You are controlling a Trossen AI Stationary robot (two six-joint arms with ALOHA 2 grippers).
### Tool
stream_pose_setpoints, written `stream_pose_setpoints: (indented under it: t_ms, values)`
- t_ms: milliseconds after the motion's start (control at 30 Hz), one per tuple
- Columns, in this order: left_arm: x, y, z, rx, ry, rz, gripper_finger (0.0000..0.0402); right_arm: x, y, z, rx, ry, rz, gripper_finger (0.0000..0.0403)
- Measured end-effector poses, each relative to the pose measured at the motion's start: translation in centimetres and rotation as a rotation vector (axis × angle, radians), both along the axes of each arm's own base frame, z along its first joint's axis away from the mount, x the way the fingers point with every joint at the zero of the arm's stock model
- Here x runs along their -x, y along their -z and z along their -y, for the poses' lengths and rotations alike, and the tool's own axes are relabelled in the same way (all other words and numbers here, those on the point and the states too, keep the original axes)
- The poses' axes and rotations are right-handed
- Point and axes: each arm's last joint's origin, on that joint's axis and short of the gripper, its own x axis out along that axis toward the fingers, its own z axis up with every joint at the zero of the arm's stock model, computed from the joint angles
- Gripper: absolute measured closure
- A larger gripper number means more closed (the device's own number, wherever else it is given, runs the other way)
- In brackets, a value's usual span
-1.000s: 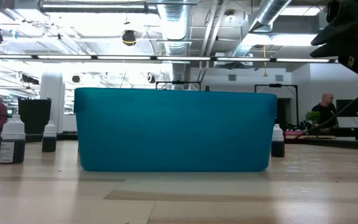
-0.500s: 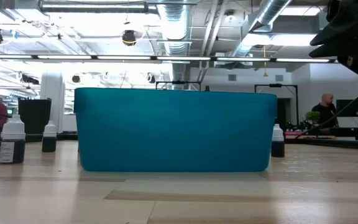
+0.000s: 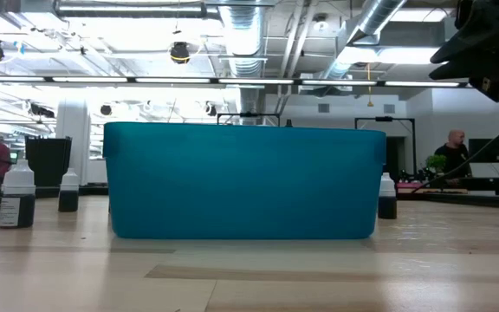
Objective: Pick & Place food coloring
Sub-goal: Put the big pink food coloring bottle into the blue bin
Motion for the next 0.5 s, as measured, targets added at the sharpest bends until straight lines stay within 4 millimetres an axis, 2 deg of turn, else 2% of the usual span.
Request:
stream_pose_setpoints:
  t_ms: [267, 500]
  values:
    - [-2.9, 2.3, -1.6, -0.02, 0.051, 0.031, 0.0294, 0.0, 0.0, 0.0, 0.005, -0.004, -0.001, 0.0308]
    - [-4.3, 3.6, -2.6, -0.063, 0.048, 0.12, 0.0294, 0.0, 0.0, 0.0, 0.005, -0.007, -0.002, 0.0308]
